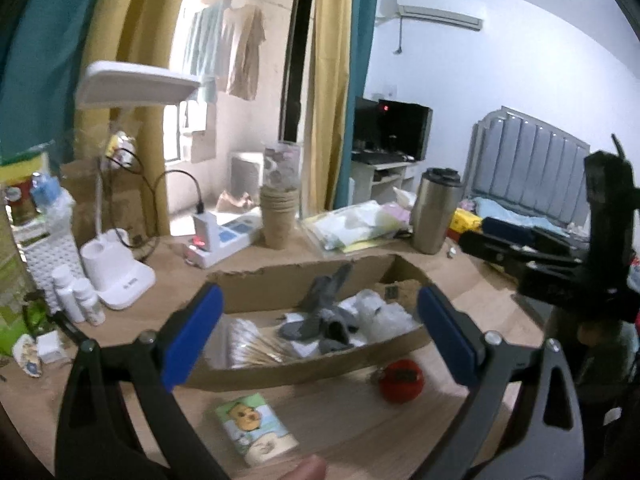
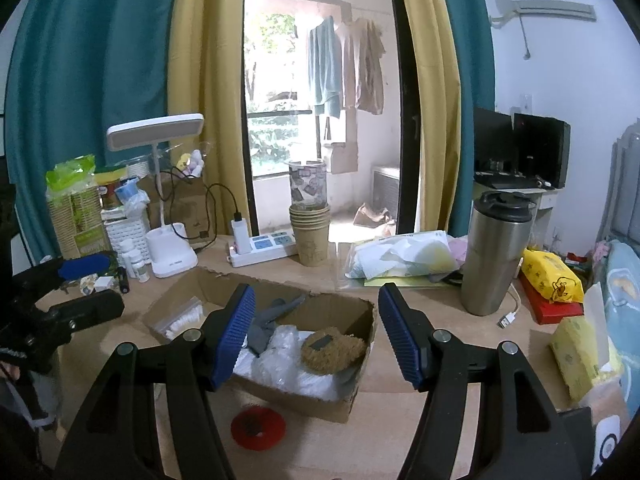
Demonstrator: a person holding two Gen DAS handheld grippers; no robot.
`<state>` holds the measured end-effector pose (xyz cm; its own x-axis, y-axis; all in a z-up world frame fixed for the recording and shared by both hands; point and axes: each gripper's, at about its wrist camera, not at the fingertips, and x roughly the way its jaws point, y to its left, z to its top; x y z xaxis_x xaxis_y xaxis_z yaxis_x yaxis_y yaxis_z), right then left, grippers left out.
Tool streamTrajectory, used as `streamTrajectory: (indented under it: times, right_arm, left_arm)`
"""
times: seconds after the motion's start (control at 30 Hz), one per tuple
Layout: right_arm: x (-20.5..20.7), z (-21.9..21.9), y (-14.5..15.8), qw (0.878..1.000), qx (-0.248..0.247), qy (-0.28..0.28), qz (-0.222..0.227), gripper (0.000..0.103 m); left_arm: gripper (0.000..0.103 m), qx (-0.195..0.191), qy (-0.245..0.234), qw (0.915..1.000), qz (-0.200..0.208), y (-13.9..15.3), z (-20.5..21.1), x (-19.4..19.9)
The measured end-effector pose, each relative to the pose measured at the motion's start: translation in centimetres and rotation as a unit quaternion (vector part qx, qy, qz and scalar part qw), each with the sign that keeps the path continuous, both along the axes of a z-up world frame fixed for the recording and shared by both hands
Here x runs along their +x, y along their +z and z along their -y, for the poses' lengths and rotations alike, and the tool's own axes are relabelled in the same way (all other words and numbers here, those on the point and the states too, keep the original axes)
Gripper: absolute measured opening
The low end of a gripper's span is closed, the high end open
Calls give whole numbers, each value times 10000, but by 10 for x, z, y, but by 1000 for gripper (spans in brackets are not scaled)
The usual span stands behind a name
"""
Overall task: Organize soft objects
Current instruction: 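Move the left tool to the tissue pack while the right tool approaches the red ball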
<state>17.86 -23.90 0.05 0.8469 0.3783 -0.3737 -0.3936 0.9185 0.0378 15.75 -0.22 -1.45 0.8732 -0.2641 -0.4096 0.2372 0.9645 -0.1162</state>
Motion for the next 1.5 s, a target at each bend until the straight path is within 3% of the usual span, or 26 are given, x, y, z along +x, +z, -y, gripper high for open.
streamTrajectory:
  times: [0.27, 0.57, 1.27, 1.5]
  right_arm:
    - [-14, -1, -7, 9999, -134, 45, -88, 68]
    - [-14, -6, -32, 9986, -378, -9, -374, 67]
    - [-11, -28, -75, 9933, -400, 365, -1023, 67]
    - [0, -42, -96, 9864, -420, 517, -1501, 67]
  left_arm:
    - [99, 276, 334, 9986, 301, -10, -9, -18]
    - [99, 103, 548, 9981, -244, -42, -25, -30]
    - [99, 234, 965, 9926, -702, -70, -46, -36]
    - [99, 287, 886, 9920, -856, -77, -42, -34]
